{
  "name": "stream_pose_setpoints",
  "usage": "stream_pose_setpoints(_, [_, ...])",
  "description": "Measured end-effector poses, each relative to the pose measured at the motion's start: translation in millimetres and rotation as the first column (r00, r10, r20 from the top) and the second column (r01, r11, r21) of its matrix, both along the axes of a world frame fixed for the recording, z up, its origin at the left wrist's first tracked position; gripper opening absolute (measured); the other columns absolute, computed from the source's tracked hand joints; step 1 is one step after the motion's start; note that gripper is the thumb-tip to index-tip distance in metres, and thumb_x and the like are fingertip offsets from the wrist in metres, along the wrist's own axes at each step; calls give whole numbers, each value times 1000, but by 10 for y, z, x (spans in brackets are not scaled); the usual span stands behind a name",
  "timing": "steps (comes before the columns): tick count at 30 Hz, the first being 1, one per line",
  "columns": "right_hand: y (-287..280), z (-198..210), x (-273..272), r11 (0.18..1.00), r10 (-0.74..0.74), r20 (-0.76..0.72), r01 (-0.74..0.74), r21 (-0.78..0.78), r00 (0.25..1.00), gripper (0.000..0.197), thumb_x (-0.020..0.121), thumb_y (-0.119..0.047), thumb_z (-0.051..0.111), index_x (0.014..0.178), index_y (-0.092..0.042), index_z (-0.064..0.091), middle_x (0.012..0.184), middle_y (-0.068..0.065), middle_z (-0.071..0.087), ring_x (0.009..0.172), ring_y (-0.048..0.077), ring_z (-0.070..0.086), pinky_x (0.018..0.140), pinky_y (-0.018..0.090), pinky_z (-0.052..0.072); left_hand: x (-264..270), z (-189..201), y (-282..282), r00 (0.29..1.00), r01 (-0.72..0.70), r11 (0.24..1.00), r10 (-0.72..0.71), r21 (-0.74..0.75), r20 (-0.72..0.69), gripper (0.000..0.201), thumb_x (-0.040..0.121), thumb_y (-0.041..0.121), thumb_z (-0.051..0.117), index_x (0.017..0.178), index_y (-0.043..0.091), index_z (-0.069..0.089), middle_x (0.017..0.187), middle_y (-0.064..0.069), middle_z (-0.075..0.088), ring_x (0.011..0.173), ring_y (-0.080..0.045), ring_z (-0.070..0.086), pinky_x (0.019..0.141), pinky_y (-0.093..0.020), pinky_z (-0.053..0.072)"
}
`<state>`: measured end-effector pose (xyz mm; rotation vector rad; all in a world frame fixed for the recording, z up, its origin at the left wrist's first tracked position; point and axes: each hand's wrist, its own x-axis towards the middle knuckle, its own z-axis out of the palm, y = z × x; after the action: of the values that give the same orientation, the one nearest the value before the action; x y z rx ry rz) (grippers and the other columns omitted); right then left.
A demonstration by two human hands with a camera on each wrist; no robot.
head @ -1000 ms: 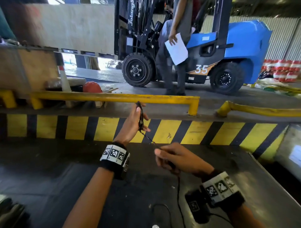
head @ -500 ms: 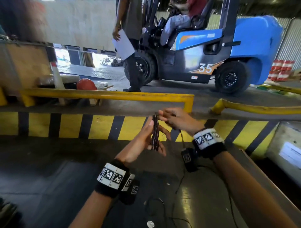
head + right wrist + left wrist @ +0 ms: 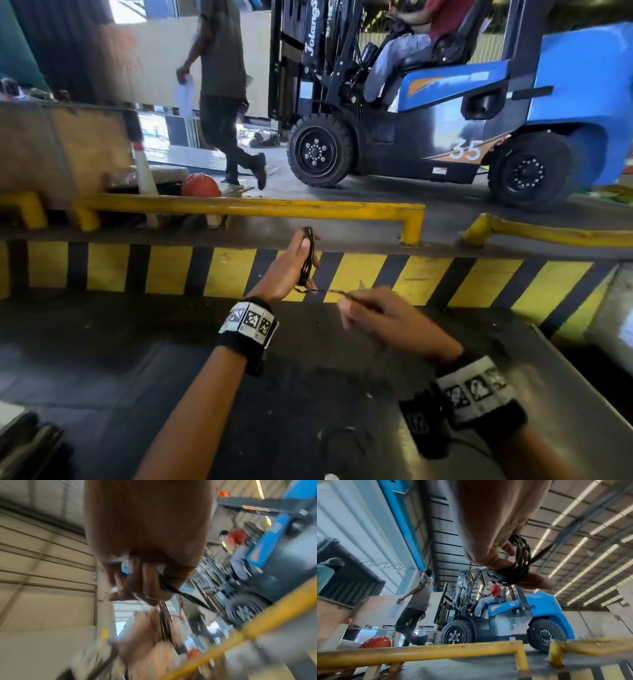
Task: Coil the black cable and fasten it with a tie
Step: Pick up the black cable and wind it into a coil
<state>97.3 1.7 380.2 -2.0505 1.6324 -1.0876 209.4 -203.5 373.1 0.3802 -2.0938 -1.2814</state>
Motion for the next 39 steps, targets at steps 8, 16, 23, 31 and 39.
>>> stream_pose_setpoints(8, [-334,847,-466,960,-209,-105,183,-213,972,37,104,-27,53,67,-25,59,54,-15,52,50,-2,46,53,13,32,-37,-397,497,897,438,855,-434,278,-79,34,98,53,43,120,28,52,100,-19,60,57,-29,69,53,-32,58])
stream_pose_setpoints(16, [-754,-266,-468,980,-196,160,200,-14,967,37,105,-28,49,74,-11,61,60,0,51,54,9,46,52,20,35,245,-317,655,838,534,800,-459,274,-295,48,103,44,27,137,10,34,109,-25,58,60,-32,70,60,-37,60])
stream_pose_setpoints(23, [-421,-1235,157,993,-72,176,55,100,982,47,107,-36,37,69,-18,59,57,-9,50,52,1,45,57,17,38,290,-97,287,905,290,919,-173,266,-390,52,105,48,15,141,17,37,112,-19,61,69,-33,71,74,-41,59])
stream_pose_setpoints(31, [18,-84,211,999,-15,-172,6,-54,985,38,104,-34,49,75,-14,65,61,-10,55,51,4,52,54,20,39,62,-312,151,994,-108,994,109,24,-23,39,105,48,22,130,26,41,113,-18,62,71,-30,70,79,-49,61])
stream_pose_setpoints(39, [-374,609,-495,930,-278,-226,203,-306,934,29,104,-27,53,78,-16,59,70,-5,55,67,11,52,63,26,36,72,-474,727,914,403,888,-403,220,-47,57,90,69,40,131,29,46,101,-24,59,67,-33,65,60,-34,58])
